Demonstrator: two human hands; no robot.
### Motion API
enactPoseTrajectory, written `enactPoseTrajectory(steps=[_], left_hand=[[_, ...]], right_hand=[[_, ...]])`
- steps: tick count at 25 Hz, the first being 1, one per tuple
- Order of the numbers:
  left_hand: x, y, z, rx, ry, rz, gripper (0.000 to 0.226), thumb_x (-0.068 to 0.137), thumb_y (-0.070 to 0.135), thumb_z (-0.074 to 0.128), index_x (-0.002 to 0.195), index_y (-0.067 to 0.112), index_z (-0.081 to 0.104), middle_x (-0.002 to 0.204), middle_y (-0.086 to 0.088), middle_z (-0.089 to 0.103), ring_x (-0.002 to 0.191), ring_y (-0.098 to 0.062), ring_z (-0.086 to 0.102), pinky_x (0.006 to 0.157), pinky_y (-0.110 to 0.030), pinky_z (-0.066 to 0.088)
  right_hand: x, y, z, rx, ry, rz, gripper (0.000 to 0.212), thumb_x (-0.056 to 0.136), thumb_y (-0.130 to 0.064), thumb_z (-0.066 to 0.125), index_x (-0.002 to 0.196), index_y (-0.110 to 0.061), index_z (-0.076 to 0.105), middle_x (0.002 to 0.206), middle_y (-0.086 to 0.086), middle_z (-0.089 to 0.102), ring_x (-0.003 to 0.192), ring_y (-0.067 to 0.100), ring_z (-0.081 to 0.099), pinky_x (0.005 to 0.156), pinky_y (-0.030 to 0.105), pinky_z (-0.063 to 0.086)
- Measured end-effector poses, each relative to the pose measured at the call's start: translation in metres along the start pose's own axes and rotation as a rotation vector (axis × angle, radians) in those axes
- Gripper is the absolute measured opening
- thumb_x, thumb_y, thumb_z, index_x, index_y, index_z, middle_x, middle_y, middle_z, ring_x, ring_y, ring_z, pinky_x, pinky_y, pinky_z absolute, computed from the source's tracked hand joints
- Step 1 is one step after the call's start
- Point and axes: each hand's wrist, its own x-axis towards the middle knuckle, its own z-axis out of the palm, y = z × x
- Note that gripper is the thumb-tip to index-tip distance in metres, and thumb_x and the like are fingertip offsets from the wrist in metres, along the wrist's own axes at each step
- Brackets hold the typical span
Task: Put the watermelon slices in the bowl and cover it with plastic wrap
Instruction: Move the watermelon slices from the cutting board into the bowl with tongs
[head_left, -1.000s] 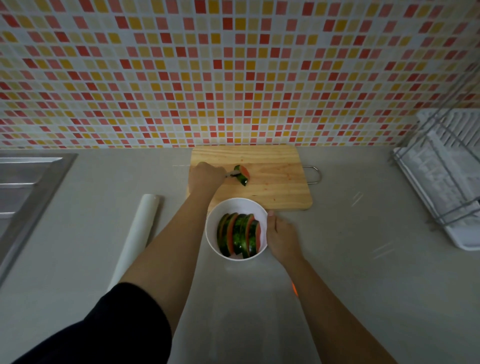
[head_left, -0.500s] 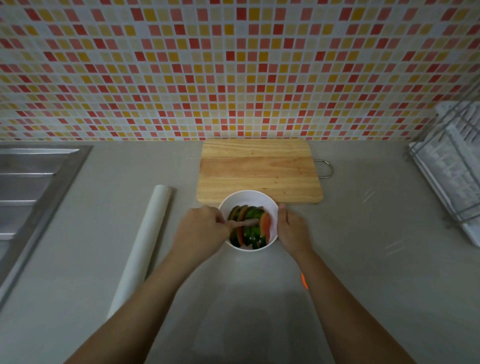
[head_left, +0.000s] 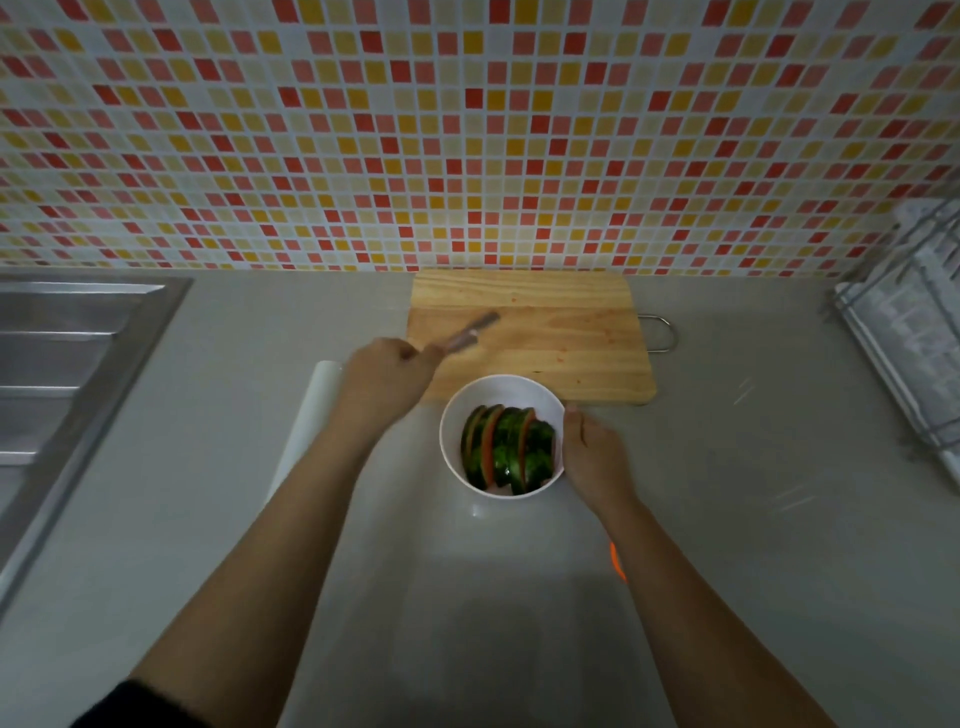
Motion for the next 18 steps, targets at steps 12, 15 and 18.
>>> enactPoseTrajectory(steps=[12,15,18], left_hand=[[0.088,-0.002,0.099,0.093,0.245,-0.128,0.031,0.094,0.021,0.047,0.109,-0.003,0.059,0.119,-0.02,0.048,0.101,-0.037,0.054,0.089,-0.043,0.043],[0.1,-0.01,0.105,0.098,0.219,-0.137,0.038,0.092,0.03,0.053,0.115,-0.001,0.056,0.124,-0.02,0.048,0.113,-0.036,0.046,0.094,-0.045,0.04],[0.106,-0.015,0.108,0.077,0.199,-0.142,0.047,0.09,0.037,0.058,0.117,-0.001,0.053,0.126,-0.02,0.047,0.115,-0.037,0.045,0.095,-0.044,0.039]], right_hand=[[0.003,0.006,0.0,-0.056,0.003,-0.055,0.054,0.098,-0.035,0.03,0.049,-0.018,0.043,0.045,-0.005,0.047,0.046,0.011,0.049,0.046,0.028,0.027],[0.004,0.006,0.0,-0.046,-0.014,-0.055,0.055,0.098,-0.034,0.03,0.047,-0.019,0.041,0.044,-0.004,0.045,0.043,0.01,0.047,0.043,0.026,0.028],[0.003,0.005,-0.001,-0.044,-0.017,-0.065,0.054,0.098,-0.034,0.03,0.047,-0.02,0.04,0.044,-0.005,0.046,0.045,0.013,0.048,0.047,0.026,0.029]])
